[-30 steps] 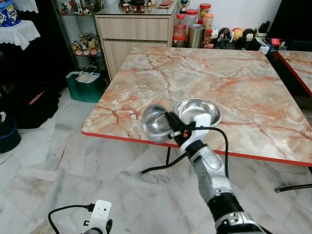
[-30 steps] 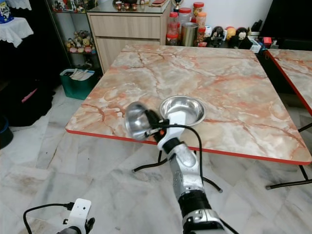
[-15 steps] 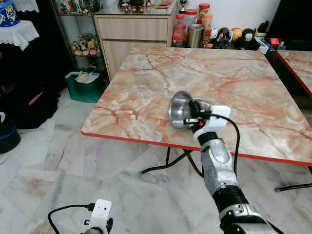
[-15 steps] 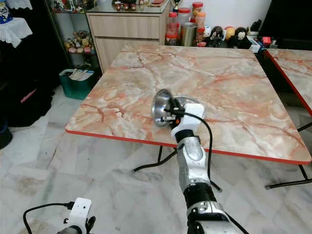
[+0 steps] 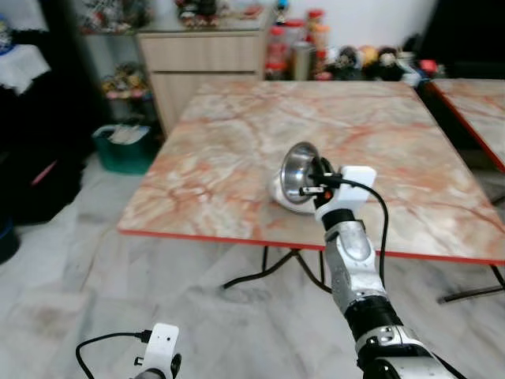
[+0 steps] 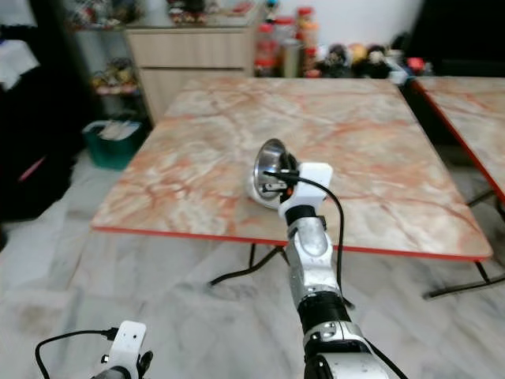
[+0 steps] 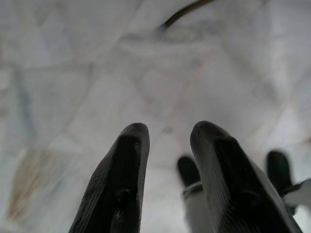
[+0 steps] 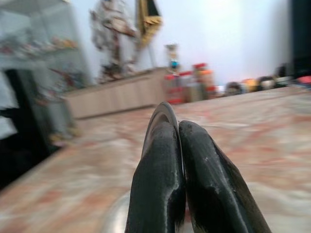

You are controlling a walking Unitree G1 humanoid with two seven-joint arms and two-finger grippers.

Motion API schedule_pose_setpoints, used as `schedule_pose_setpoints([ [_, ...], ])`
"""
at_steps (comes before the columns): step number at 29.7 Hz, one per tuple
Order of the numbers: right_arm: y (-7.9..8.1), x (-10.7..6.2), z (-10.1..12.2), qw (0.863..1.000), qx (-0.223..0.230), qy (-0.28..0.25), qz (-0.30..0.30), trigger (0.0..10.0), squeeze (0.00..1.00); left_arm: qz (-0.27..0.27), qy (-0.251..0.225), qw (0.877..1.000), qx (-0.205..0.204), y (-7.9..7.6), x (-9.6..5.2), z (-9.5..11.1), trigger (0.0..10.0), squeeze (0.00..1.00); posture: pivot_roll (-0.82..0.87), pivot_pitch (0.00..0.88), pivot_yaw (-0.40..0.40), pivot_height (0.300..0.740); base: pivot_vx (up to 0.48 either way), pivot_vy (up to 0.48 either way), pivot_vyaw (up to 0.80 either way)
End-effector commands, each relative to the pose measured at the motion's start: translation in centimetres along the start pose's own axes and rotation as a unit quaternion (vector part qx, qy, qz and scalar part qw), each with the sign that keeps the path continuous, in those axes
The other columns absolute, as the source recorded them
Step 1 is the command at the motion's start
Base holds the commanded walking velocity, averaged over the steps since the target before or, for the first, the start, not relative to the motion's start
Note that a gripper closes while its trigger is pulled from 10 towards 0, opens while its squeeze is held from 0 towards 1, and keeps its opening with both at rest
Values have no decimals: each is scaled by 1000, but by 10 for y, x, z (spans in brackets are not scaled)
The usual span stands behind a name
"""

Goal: Setting the table

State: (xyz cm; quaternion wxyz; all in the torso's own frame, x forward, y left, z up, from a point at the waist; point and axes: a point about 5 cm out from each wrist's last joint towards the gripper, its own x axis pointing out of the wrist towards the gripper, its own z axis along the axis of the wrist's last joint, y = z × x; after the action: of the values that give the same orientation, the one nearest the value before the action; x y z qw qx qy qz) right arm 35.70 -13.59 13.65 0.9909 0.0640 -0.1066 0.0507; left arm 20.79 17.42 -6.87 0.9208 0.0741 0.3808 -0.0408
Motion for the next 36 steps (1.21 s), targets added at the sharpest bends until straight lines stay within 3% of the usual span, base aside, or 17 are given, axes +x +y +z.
schedule_pose_setpoints([
  [1, 10, 3, 3, 1000, 4, -8, 11, 10000, 0, 8, 13, 1000, -4, 5, -2, -8, 10000, 0, -61, 0, 18, 736, 281, 0, 0],
  [24, 29, 0, 3, 997, -4, -20, 75, 10000, 0, 16, 13, 1000, -7, 8, -3, -9, 10000, 0, -44, 0, 11, 736, 281, 0, 70],
  [26, 29, 1, 4, 997, -1, -23, 71, 10000, 0, 16, 13, 1000, -7, 8, -3, -9, 10000, 0, -45, 0, 13, 736, 281, 0, 800],
  [27, 28, 1, 2, 998, 26, -15, 59, 10000, 0, 17, 13, 1000, -7, 8, -3, -9, 10000, 0, -45, 0, 13, 736, 281, 0, 438],
  [36, 26, 0, 2, 998, 12, -16, 66, 10000, 0, 16, 12, 1000, -6, 7, -3, -8, 10000, 0, -48, 0, 12, 736, 280, 0, 49],
])
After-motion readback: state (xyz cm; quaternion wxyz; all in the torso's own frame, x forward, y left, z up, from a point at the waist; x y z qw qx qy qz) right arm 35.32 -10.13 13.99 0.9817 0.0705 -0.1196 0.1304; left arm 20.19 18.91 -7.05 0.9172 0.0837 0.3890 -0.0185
